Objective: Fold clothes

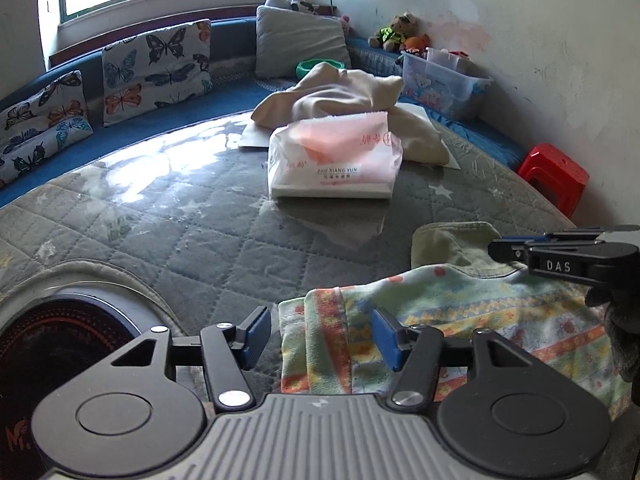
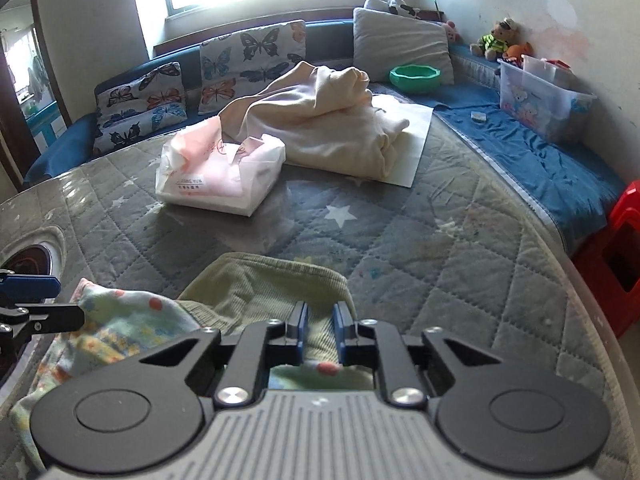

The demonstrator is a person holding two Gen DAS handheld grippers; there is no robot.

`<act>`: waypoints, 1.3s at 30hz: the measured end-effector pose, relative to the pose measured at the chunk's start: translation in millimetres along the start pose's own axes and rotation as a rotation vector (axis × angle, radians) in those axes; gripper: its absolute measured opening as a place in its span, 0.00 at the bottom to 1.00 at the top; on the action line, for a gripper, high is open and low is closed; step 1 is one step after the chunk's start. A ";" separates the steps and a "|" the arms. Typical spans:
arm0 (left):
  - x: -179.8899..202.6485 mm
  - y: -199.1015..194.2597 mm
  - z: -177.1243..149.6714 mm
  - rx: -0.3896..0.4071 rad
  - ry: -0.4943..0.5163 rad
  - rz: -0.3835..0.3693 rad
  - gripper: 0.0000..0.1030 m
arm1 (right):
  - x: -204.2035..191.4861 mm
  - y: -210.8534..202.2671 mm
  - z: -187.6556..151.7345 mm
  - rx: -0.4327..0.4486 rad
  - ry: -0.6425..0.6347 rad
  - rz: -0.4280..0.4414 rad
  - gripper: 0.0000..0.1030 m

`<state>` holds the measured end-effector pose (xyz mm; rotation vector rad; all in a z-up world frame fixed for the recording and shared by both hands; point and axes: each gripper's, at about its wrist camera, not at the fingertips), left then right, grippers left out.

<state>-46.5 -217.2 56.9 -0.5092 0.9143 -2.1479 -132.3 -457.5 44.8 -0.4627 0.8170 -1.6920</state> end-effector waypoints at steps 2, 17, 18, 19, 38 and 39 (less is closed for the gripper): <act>-0.6 2.6 0.0 -0.007 -0.005 -0.011 0.56 | 2.3 1.6 1.1 0.001 0.025 0.031 0.22; -4.5 -3.9 -0.7 0.034 -0.025 -0.063 0.10 | -2.6 -62.2 5.3 0.181 0.065 0.101 0.00; -5.0 -5.7 -1.2 0.038 -0.025 -0.064 0.10 | -3.4 -66.8 8.2 0.181 0.056 0.103 0.00; -5.5 -7.4 -1.7 0.042 -0.026 -0.065 0.10 | -4.4 -71.2 11.4 0.179 0.047 0.103 0.00; -3.6 4.4 -1.4 0.032 0.002 -0.070 0.47 | -3.4 10.3 1.5 0.035 0.007 0.017 0.13; -3.0 5.6 -1.3 0.030 0.005 -0.069 0.43 | -3.0 9.5 1.6 0.038 0.010 0.022 0.10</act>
Point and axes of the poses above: each gripper's, at about its wrist camera, not at the fingertips, and y roughly the way its jaws point, x to its right, z to its top, and after that the axes turned 1 degree about y, right-handed
